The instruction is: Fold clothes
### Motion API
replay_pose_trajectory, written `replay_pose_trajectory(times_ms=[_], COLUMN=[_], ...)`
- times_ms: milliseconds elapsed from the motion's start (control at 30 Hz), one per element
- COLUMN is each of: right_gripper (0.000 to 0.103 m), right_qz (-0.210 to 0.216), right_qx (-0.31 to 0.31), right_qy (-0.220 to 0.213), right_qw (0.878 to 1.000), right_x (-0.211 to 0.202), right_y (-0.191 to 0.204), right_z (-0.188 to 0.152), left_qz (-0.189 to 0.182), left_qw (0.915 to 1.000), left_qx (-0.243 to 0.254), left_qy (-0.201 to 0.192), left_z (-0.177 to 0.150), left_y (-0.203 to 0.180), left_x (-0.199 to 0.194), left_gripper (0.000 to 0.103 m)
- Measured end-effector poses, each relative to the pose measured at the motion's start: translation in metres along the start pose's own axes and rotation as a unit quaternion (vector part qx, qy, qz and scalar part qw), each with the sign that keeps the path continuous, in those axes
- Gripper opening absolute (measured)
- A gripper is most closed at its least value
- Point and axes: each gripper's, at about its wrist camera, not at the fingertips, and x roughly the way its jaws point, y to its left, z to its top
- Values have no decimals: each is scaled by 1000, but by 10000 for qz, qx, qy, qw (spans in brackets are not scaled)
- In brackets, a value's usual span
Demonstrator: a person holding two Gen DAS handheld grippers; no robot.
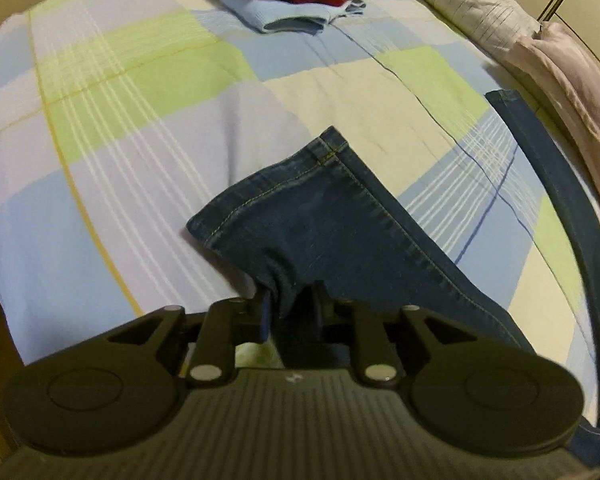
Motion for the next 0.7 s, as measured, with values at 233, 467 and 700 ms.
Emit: replay_pose_trajectory(times_ms=[233,467,700], right_gripper=[5,5,73], right_qz=[170,-612,-1931], right_qx=[-1148,-782,-1436], right_qy=[248,752,458], right_qw=[9929,9922,9695], right_x=[-38,-44,-51], right_y=[46,4,19], right_z=[17,18,23], left_qz=[-46,874,1572], left_qw=[9948,9919,9808], left_qx=[766,907,1155], left_qy=[-664,151,-53], left_z=[12,-21,-6], left_y=[-3,24,31], left_x=[-70,-48,-72], left_gripper=[5,7,22])
